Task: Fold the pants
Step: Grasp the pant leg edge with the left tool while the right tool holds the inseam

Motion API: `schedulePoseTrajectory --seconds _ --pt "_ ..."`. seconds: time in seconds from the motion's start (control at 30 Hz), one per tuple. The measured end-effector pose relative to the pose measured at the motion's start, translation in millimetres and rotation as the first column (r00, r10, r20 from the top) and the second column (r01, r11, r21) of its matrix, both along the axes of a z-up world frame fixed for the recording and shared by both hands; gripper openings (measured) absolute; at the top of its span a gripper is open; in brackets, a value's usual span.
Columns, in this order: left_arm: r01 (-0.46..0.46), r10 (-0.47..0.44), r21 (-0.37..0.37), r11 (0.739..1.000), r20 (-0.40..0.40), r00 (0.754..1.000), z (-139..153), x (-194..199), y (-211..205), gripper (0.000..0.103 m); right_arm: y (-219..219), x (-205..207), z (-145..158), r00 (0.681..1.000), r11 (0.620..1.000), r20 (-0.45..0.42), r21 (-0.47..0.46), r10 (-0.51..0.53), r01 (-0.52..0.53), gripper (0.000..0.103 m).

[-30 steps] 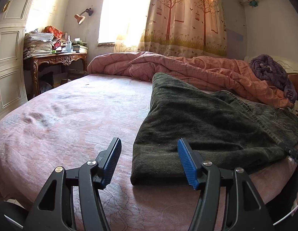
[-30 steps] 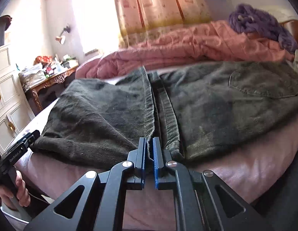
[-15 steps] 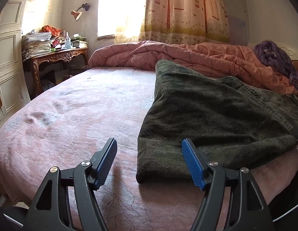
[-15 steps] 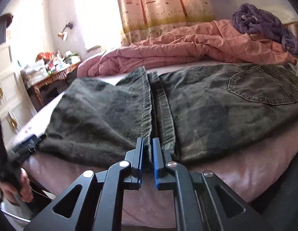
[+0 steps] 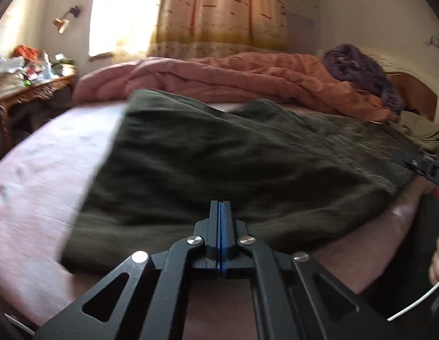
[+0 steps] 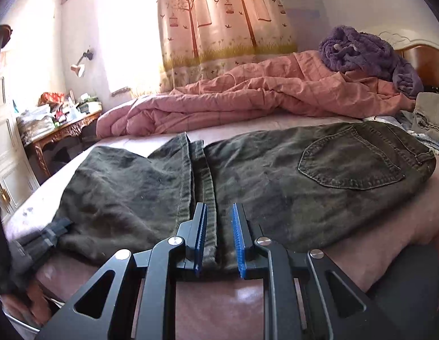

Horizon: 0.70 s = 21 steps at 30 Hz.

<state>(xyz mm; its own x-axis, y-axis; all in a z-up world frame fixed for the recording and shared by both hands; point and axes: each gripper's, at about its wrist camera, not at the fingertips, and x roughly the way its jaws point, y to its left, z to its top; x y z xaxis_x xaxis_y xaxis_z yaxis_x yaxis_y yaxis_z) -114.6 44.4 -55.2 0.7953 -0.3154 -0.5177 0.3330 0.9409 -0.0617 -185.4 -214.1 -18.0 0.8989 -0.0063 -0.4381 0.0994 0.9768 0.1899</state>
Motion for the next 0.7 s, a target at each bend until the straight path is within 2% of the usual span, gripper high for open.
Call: schedulePoseTrajectory --seconds 0.07,0.17,0.23,0.27,0.33,0.43,0.5,0.57,0.6,0.63,0.67,0.7 --pt "0.037 -0.037 0.013 0.999 0.001 0.999 -4.2 -7.4 -21.0 0.0 -1.8 0.6 3.8 1.0 1.0 0.012 -0.001 0.007 -0.007 0.019" --pt "0.073 -0.078 0.093 0.993 0.051 0.996 0.8 -19.1 -40.1 0.0 -6.0 10.9 13.9 0.998 0.998 0.009 0.0 0.066 -0.066 0.019" --pt "0.118 -0.121 0.053 0.992 0.037 0.992 13.3 -15.6 -34.7 0.001 -14.5 23.5 28.1 0.991 0.991 0.011 0.019 0.131 -0.131 0.019" --pt "0.125 -0.126 0.031 0.992 0.042 0.991 21.6 -12.8 -27.7 0.008 -18.5 27.9 35.5 0.989 0.988 0.022 0.024 0.149 -0.15 0.019" --pt "0.098 -0.102 0.037 0.994 0.097 0.99 43.4 -6.1 -15.9 0.012 -25.6 40.6 52.5 0.975 0.975 0.043 0.04 0.218 -0.219 0.019" --pt "0.003 -0.018 0.08 0.997 0.187 0.982 75.4 15.5 2.2 0.031 -27.9 65.6 72.4 0.949 0.947 0.062 0.063 0.31 -0.313 0.019" --pt "-0.056 0.043 0.057 0.997 0.207 0.977 94.7 40.9 19.5 0.031 -24.4 86.6 80.0 0.935 0.934 0.055 0.064 0.349 -0.352 0.019" --pt "-0.113 0.109 0.013 0.993 0.192 0.975 108.4 72.1 38.8 0.031 -15.6 108.2 83.2 0.921 0.921 0.042 0.038 0.386 -0.388 0.021" --pt "-0.137 0.135 -0.001 0.991 0.184 0.974 113.6 88.0 47.7 0.031 -11.1 123.0 83.0 0.918 0.918 0.031 0.027 0.396 -0.397 0.031" --pt "-0.146 0.145 -0.01 0.989 0.182 0.973 116.9 101.3 56.0 0.031 -7.9 132.9 81.3 0.916 0.916 0.022 0.026 0.4 -0.4 0.052" --pt "-0.16 0.16 -0.016 0.987 0.182 0.97 119.5 115.0 62.0 0.031 -5.7 145.1 78.8 0.915 0.915 0.01 0.028 0.403 -0.403 0.061" --pt "-0.178 0.179 -0.019 0.984 0.187 0.966 119.8 122.9 67.6 0.031 -2.9 161.0 73.9 0.917 0.917 -0.007 0.026 0.398 -0.398 0.064"
